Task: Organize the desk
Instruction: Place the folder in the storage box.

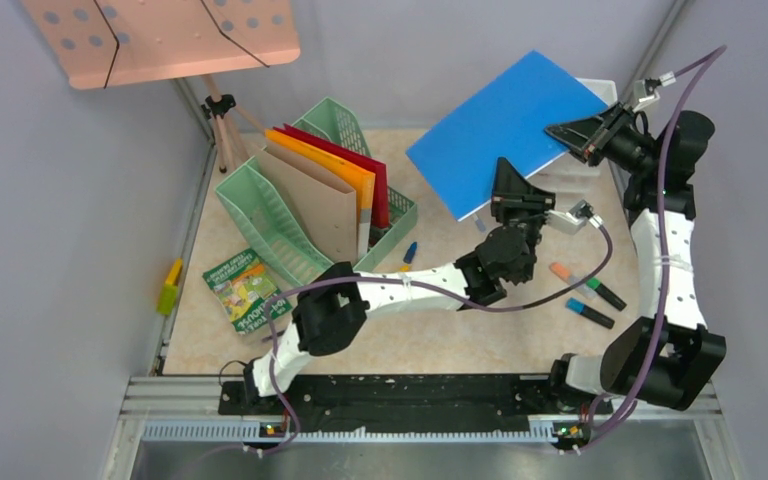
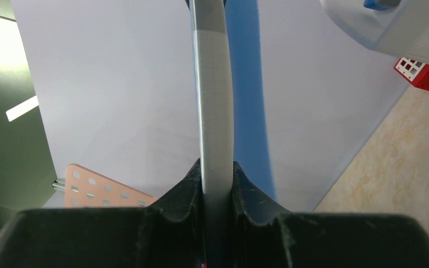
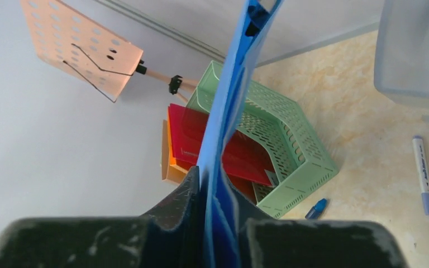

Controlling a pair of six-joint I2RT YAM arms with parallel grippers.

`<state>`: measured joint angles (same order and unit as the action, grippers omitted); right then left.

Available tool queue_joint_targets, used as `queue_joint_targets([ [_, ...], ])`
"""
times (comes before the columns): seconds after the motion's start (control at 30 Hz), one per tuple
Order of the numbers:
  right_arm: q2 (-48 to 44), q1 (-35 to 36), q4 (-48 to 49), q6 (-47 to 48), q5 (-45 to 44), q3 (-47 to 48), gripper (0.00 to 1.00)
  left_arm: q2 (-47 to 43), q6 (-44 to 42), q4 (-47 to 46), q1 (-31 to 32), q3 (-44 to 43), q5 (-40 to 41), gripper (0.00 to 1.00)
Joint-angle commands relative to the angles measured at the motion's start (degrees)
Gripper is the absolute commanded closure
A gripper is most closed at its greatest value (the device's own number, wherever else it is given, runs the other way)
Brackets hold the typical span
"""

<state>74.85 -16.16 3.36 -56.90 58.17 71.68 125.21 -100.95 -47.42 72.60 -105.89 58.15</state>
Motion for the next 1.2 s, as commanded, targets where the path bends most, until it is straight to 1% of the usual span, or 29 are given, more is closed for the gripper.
queue_joint_targets([
  [0.0, -0.6, 0.6, 5.3, 2.6, 0.0, -1.5, 1.0, -1.8, -1.0, -5.1, 2.5, -0.2, -3.3, 1.0],
  [0.07, -0.6, 0.4, 5.6, 2.8, 0.0, -1.2, 1.0, -2.6, 0.3, -3.9, 2.9, 0.6, -2.6, 0.99],
  [0.1, -0.6, 0.2, 5.8, 2.9, 0.0, -0.9, 1.0, -3.1, 1.4, -2.8, 3.0, 1.1, -2.2, 0.94],
  [0.13, -0.7, -0.2, 6.0, 2.9, 0.0, -0.6, 1.0, -3.8, 2.8, -1.5, 3.2, 1.6, -1.7, 0.87],
  [0.23, -0.7, -1.6, 6.9, 2.6, 0.0, 0.9, 1.0, -6.2, 8.2, 3.3, 3.7, 3.8, -0.5, 0.62],
  [0.27, -0.5, -2.1, 7.1, 2.6, 0.0, 1.6, 1.0, -7.2, 10.1, 5.2, 3.9, 4.5, -0.4, 0.56],
  [0.33, -0.3, -3.3, 7.4, 2.6, -0.2, 3.2, 1.0, -9.3, 15.2, 9.9, 4.2, 5.6, 0.2, 0.47],
  [0.4, 0.1, -4.3, 7.8, 2.4, -0.4, 4.8, 1.0, -12.1, 22.1, 17.4, 4.5, 6.4, 0.5, 0.3],
  [0.43, 0.3, -4.8, 8.0, 2.5, -0.5, 5.7, 1.0, -13.5, 26.0, 21.8, 4.6, 6.4, 0.4, 0.24],
  [0.47, 0.7, -5.3, 8.0, 2.5, -0.7, 6.8, 1.0, -14.6, 31.9, 26.8, 4.7, 6.2, 0.1, 0.19],
  [0.5, 1.0, -5.7, 8.1, 2.5, -0.8, 7.7, 1.0, -15.9, 36.6, 31.4, 4.7, 5.8, -0.5, 0.17],
  [0.53, 1.3, -5.9, 8.3, 2.7, -0.8, 9.1, 1.0, -17.2, 41.3, 38.7, 4.7, 5.5, -1.5, 0.16],
  [0.67, 2.2, -6.1, 5.8, 6.8, -0.9, 12.6, 1.0, -23.7, 58.6, 58.8, 4.5, 3.0, -9.4, 0.13],
  [0.77, 2.1, -6.1, 3.4, 10.8, -0.8, 13.8, 1.0, -27.7, 68.7, 71.9, 3.1, -1.4, -18.0, 0.13],
  [0.83, 1.9, -6.1, 1.5, 13.6, -1.0, 14.4, 1.0, -29.8, 73.9, 79.4, 1.1, -4.7, -25.7, 0.13],
  [0.87, 1.7, -6.1, 0.6, 14.9, -1.3, 14.5, 1.0, -30.7, 75.8, 82.2, -0.3, -6.1, -30.6, 0.13],
  [1.03, 0.5, -6.1, 0.3, 18.1, 0.8, 13.2, 1.0, -33.9, 85.0, 90.6, -10.5, -12.3, -46.2, 0.13],
  [1.1, -0.8, -5.9, 5.0, 16.5, 5.4, 10.7, 1.0, -34.5, 86.7, 91.6, -14.7, -14.5, -50.2, 0.12],
  [1.17, -2.0, -5.7, 13.8, 12.2, 10.1, 7.6, 1.0, -34.7, 88.3, 92.0, -19.0, -16.1, -54.9, 0.12],
])
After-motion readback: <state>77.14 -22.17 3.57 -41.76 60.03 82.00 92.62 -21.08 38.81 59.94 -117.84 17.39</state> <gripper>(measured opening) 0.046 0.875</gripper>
